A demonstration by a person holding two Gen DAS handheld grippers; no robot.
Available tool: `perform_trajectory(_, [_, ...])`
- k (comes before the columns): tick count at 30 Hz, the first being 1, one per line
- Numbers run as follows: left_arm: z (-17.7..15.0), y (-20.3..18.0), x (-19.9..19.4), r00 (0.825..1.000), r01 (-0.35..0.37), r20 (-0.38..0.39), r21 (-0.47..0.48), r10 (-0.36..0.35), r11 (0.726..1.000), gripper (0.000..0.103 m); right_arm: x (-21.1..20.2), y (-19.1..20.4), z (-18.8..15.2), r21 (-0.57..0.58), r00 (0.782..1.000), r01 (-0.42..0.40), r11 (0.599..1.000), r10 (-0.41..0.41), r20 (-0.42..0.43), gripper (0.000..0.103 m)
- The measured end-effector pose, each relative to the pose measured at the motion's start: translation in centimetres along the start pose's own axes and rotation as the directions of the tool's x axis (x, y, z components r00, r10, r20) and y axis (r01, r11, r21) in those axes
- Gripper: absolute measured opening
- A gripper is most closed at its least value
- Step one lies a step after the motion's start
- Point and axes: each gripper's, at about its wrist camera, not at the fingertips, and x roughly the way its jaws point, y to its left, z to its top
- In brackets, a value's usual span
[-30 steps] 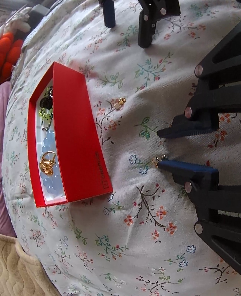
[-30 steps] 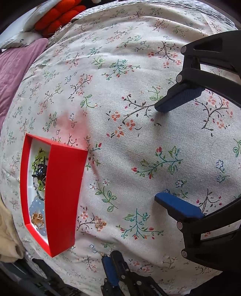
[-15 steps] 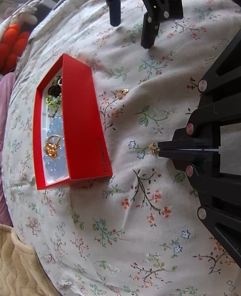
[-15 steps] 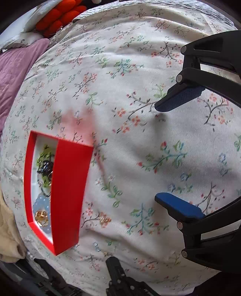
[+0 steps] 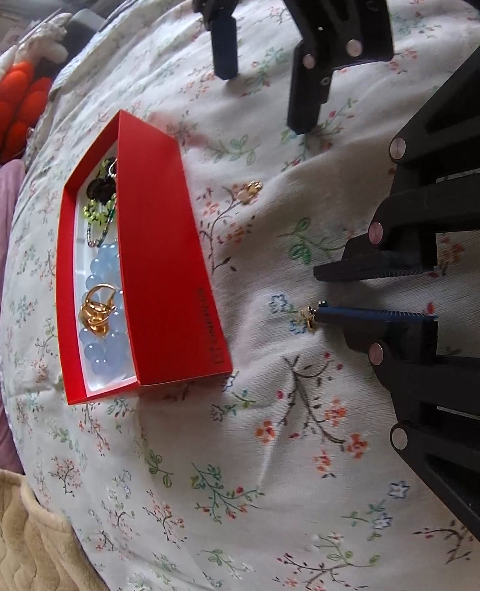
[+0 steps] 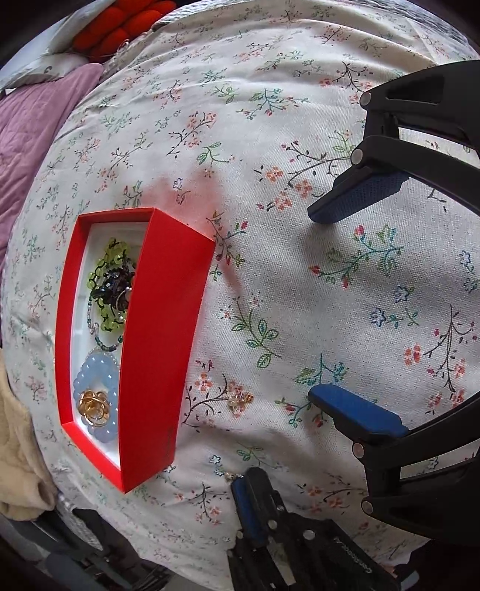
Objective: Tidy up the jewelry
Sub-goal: 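Grasp the small gold earring on the sheet with the left tool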
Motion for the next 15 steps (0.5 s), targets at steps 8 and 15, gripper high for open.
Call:
perform_trajectory(8, [0.1,-0.2,-0.9,1.0,-0.012,-0.005,-0.018,0.012,1.0,0.03,0.2,-0.5,0.1,0.018,1.0,-0.001,1.0,0.001,-0.001,0.091])
perform_trajectory(15, [0.7,-0.3,0.3,0.998,-0.06,0.028,0.013,0.06,0.998,0.033,0.2,-0.7,0.6,0.025,1.0,0.0,1.0,0.0,0.003,0.091])
